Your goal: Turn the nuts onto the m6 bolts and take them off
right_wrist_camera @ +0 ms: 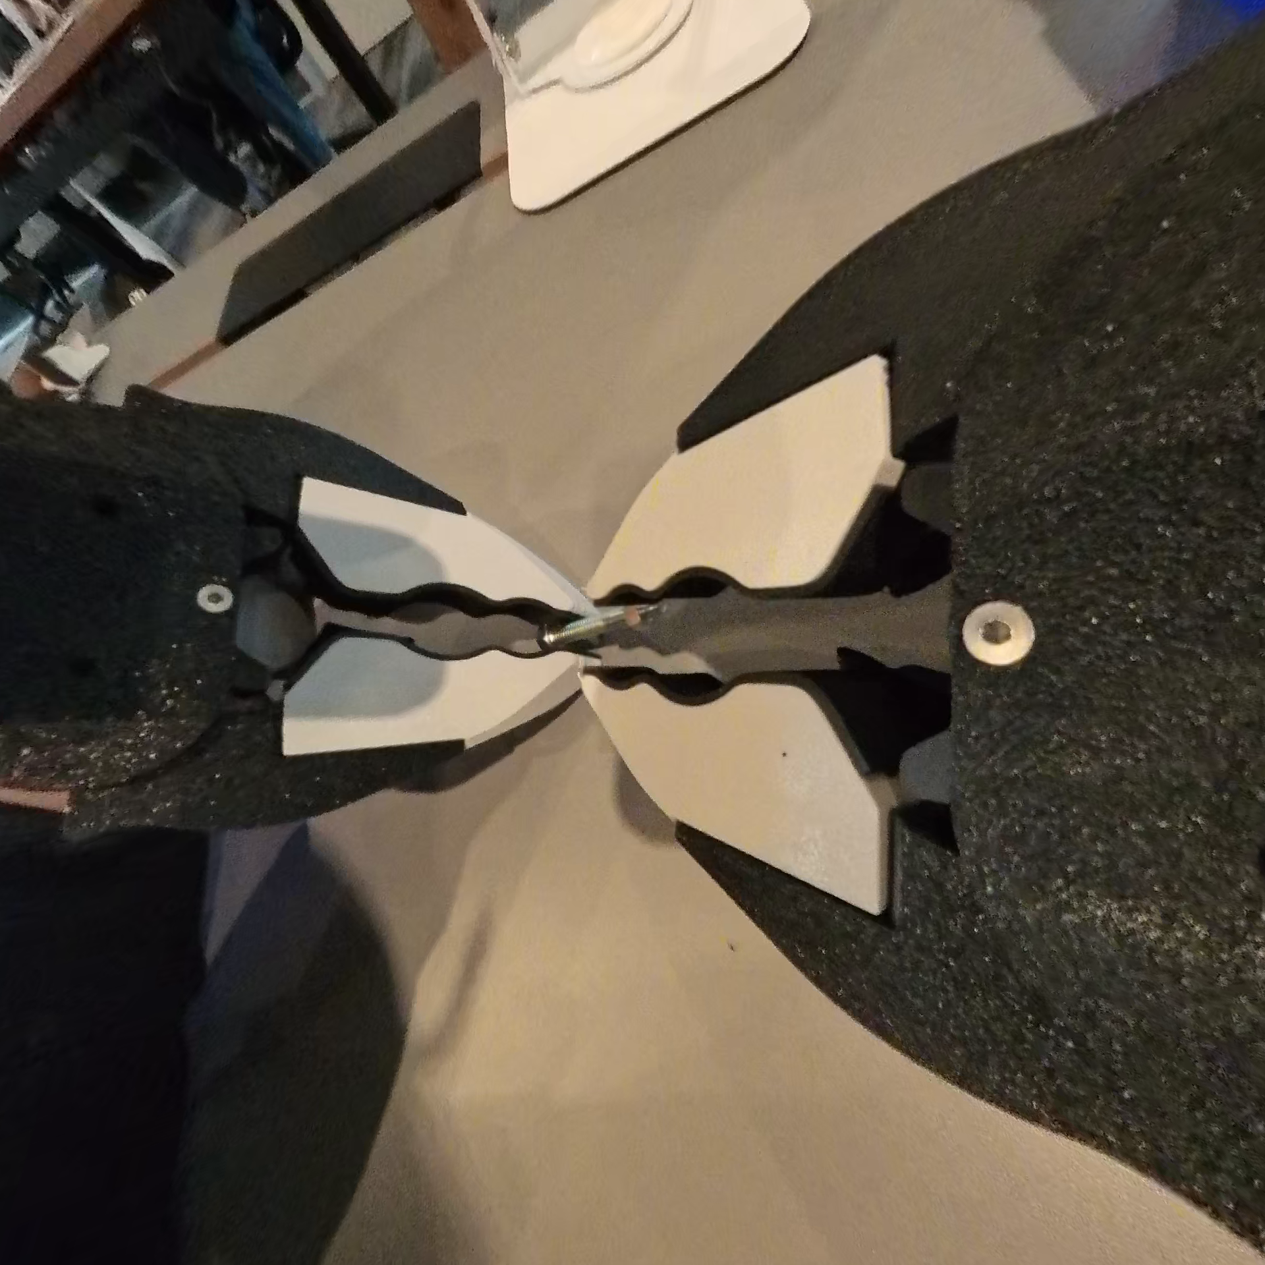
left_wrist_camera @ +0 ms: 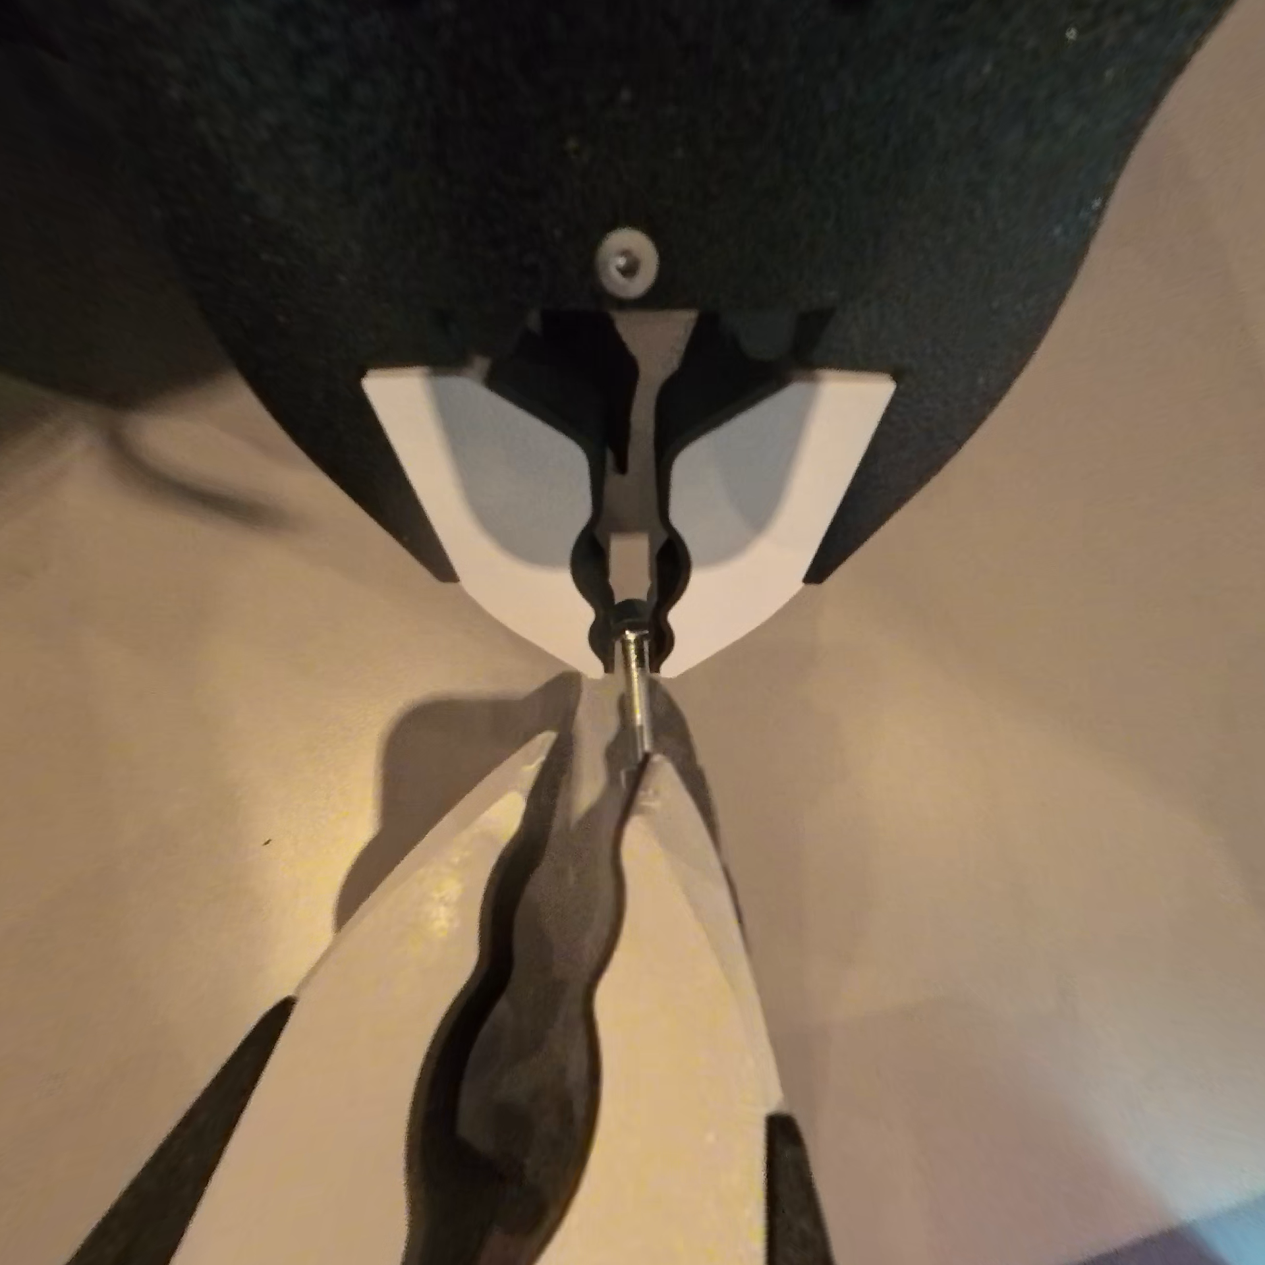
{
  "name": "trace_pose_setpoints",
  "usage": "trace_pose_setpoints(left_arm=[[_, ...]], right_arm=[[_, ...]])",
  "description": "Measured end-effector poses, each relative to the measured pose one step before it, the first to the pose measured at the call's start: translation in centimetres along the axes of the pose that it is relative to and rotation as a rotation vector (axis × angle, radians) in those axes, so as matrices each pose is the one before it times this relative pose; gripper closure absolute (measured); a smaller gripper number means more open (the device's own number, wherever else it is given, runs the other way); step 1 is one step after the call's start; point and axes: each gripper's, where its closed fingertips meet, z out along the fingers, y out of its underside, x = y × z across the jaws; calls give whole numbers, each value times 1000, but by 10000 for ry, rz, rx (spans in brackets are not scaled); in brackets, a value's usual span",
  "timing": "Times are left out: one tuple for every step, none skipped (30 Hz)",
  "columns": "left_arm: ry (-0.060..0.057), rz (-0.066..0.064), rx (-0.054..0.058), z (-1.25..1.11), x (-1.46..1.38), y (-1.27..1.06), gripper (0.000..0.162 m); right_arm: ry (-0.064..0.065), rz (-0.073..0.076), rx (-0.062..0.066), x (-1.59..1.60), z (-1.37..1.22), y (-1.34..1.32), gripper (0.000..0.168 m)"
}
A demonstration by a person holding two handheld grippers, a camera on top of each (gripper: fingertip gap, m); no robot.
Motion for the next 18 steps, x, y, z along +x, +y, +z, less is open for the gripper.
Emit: trace_pose_setpoints(left_arm=[[2, 1, 1, -8, 0, -6, 152], [3, 1, -1, 4, -1, -6, 152], [3, -1, -3, -1, 14, -1, 152], [3, -1, 0, 0, 4, 1, 152], [2, -2, 4, -6, 2, -10, 152], [6, -4, 7, -1, 7, 3, 152], [12, -8, 8, 5, 12, -6, 152], [9, -9, 5, -5, 7, -7, 152], [2, -2, 6, -2, -1, 4, 152], [3, -6, 6, -5, -2, -8, 152], [5, -8, 5, 3, 3, -2, 152], [4, -7, 5, -6, -1, -7, 152], [2, -4, 4, 2, 5, -5, 152], [-1, 2, -1, -1, -3, 2, 152], [-2, 4, -4, -2, 3, 0, 152], [0, -1, -1, -3, 4, -15, 152], [2, -3, 3, 1, -4, 1, 152], [1, -2, -3, -2, 3, 4, 152]], right_arm=[[71, 21, -62, 81, 101, 78, 149], [31, 55, -97, 40, 148, 168, 146], [-18, 56, -110, -15, 160, 211, 144], [-48, 65, -88, -47, 146, 204, 142], [-66, 79, -69, -67, 127, 166, 142], [-83, 80, -57, -79, 89, 146, 142], [-65, 76, -39, -53, 50, 105, 141], [-34, 38, -14, -19, 6, 39, 141], [-19, 17, 15, -16, -19, -16, 141], [-31, 21, -1, -41, -24, -16, 141], [-26, 17, -18, -40, -6, 8, 141], [-13, 0, -10, -19, -6, -1, 141], [-16, -4, -9, -31, -6, 7, 141], [-15, 8, -6, -11, -5, 12, 142], [-17, 13, -2, -20, -1, -7, 142], [-11, -2, 12, -21, -14, -15, 142], [-12, -5, 12, -23, -14, -29, 142], [-26, 0, 12, -36, -8, -31, 142]])
